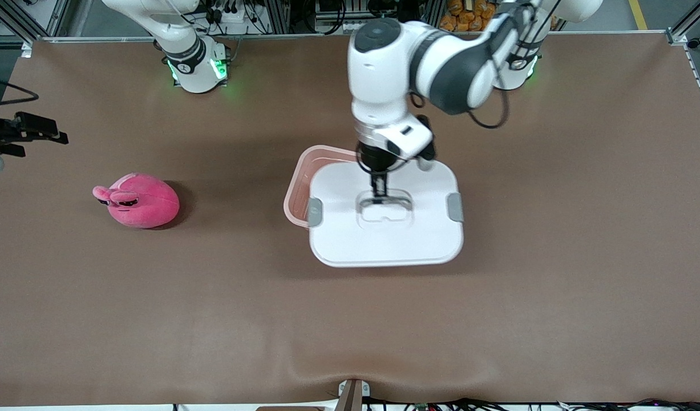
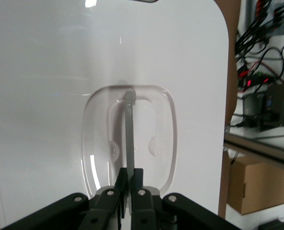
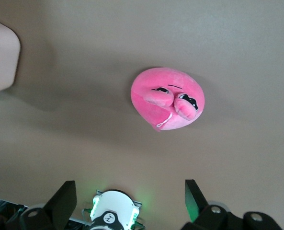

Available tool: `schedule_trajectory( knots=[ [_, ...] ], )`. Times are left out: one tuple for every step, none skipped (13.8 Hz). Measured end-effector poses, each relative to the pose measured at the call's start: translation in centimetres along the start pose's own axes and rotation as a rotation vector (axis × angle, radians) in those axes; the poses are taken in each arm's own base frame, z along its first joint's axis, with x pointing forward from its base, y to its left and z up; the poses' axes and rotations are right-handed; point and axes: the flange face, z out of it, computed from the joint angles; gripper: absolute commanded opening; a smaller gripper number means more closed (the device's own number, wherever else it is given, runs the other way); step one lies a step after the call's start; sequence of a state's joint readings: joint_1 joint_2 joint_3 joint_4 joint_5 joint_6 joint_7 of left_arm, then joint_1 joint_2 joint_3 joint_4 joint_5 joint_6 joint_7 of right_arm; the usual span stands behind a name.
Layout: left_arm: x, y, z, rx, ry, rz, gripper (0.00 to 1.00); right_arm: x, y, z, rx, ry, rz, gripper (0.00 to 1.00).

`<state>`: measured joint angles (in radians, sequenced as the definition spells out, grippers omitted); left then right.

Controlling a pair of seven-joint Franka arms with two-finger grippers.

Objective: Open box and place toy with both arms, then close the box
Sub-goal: 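Lift the lid off the pink tub while the right gripper reaches the toy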

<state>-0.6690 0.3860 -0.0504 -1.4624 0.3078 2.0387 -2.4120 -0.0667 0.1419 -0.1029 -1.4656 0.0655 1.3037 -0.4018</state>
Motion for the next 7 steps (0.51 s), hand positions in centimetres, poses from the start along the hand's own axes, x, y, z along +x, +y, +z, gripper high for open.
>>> schedule_trajectory(
  knots=[
    [2.2,1.7,0.1,-0.004,0.008,0.003,0.00,0.4,0.7,0.7,0.007,-0.014,0.001,1.00],
    [4.4,3.3,0.4,-0.006,0.018,0.011,0.00,0.7,1.1,1.3,0.013,-0.027,-0.001,1.00],
    [6.7,4.7,0.8,-0.004,0.028,0.019,0.00,1.0,1.2,1.8,0.018,-0.039,-0.009,1.00],
    [8.9,6.0,1.3,0.005,0.033,0.023,0.00,1.2,1.1,2.1,0.022,-0.048,-0.026,1.00],
    [11.3,7.3,2.0,0.023,0.029,0.028,0.00,1.4,1.1,2.5,0.025,-0.056,-0.047,1.00],
    [13.6,8.4,2.8,0.041,0.021,0.036,0.00,1.6,1.0,2.9,0.028,-0.064,-0.062,1.00],
    [15.7,9.3,3.7,0.056,0.014,0.044,0.00,1.9,0.9,3.4,0.032,-0.074,-0.073,1.00]
  ],
)
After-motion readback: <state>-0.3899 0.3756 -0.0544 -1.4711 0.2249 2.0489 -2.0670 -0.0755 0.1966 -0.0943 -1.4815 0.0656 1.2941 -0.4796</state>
